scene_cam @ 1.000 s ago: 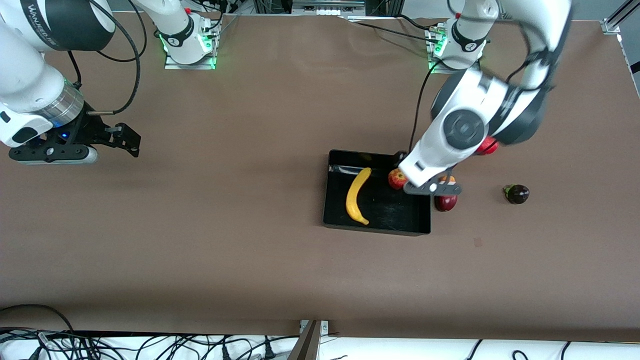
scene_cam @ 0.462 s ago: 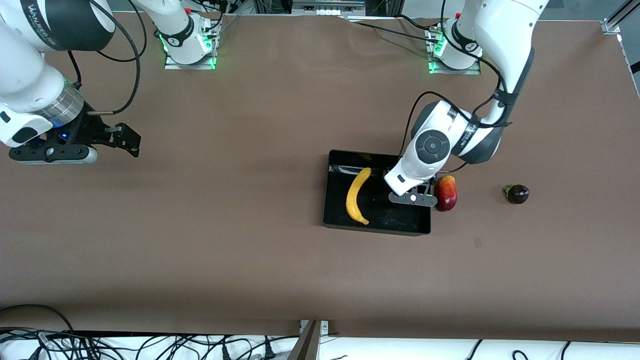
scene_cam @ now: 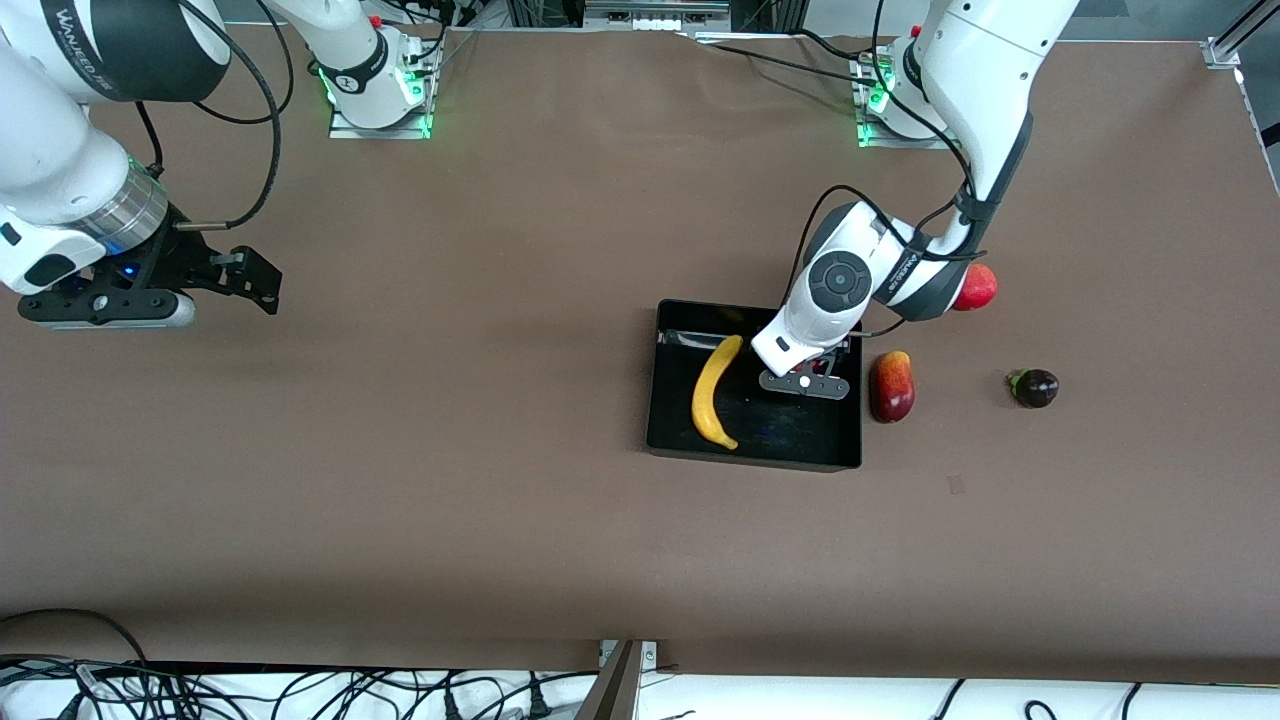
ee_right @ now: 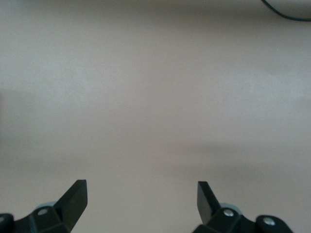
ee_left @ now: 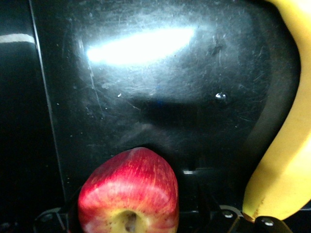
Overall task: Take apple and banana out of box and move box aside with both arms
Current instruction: 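Close the left gripper on the red apple and lift it, then carry the apple out of the tray, set it beside the mango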
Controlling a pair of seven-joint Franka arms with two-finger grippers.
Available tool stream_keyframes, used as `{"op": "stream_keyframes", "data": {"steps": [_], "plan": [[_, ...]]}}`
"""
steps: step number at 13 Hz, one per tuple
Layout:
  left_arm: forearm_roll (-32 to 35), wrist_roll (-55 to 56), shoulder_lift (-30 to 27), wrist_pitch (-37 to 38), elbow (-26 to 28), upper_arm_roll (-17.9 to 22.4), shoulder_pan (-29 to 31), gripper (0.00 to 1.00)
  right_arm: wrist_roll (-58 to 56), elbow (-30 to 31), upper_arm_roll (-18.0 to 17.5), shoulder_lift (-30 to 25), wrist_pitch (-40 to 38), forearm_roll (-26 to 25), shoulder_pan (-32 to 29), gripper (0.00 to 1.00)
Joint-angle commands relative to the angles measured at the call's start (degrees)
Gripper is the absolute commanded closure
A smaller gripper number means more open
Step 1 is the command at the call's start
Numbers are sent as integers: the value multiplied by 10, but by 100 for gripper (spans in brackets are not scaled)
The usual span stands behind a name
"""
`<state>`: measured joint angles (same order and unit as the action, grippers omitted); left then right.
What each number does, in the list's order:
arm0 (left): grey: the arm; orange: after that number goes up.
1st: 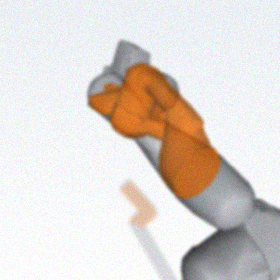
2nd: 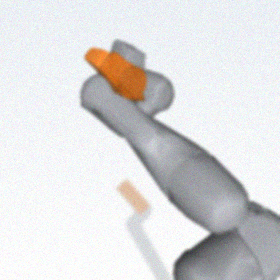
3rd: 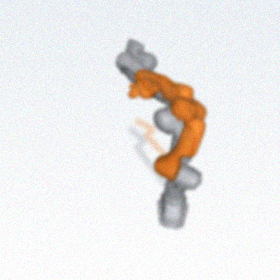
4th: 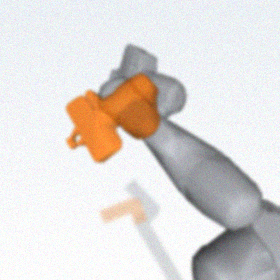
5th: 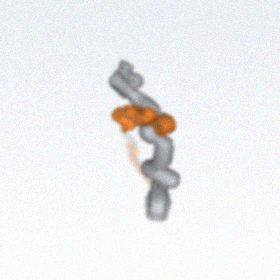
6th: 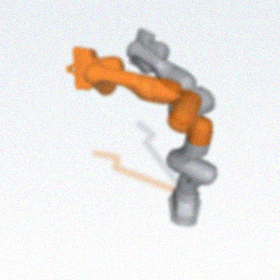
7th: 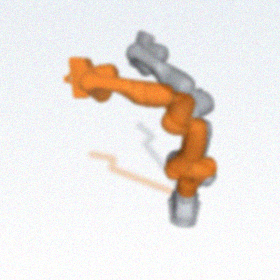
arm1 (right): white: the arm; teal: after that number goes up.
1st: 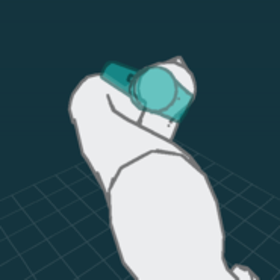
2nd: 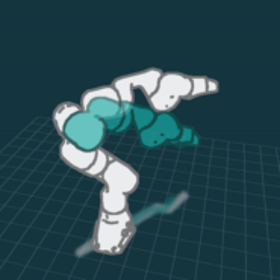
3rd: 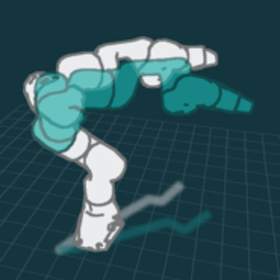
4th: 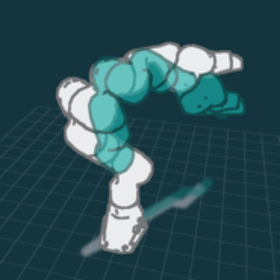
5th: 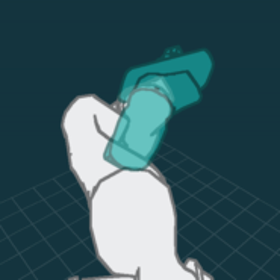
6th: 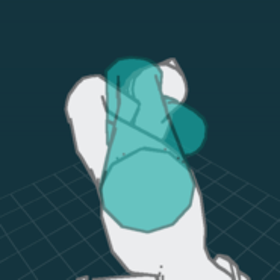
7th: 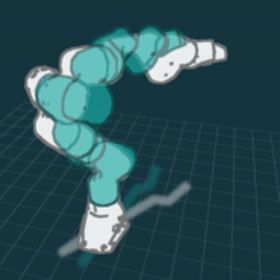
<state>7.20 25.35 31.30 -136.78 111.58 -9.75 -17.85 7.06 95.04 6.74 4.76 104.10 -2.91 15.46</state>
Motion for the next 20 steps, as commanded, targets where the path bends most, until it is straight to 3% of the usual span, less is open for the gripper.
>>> {"op": "stream_keyframes", "data": {"steps": [1,2,4,8,11,13,15,17,18,20], "plan": [[15,7,-11,-4,6,3,-3,77,7,-7,-7,2,-2,-1,-14,0],[15,8,-16,-2,1,3,0,85,8,-7,-7,4,-1,-1,-14,0],[15,5,-40,39,-27,3,4,85,8,-7,-7,4,-2,-1,-14,0],[15,-36,-95,270,-124,8,25,83,7,-8,-7,5,-1,-1,-14,0],[15,-156,-132,341,-98,4,89,80,7,-9,-8,4,0,-2,-10,0],[16,-217,-176,291,-7,3,131,81,7,-8,-8,5,0,-1,-12,0],[16,-234,-220,178,126,4,138,81,7,-8,-8,4,1,-1,-11,0],[25,-239,-220,68,211,4,158,82,7,-8,-8,4,0,-1,-11,0],[32,-240,-214,-1,241,4,169,81,7,-8,-8,5,0,-1,-12,0],[57,-242,-186,-56,262,4,185,81,7,-8,-8,4,0,-1,-12,0]]}}
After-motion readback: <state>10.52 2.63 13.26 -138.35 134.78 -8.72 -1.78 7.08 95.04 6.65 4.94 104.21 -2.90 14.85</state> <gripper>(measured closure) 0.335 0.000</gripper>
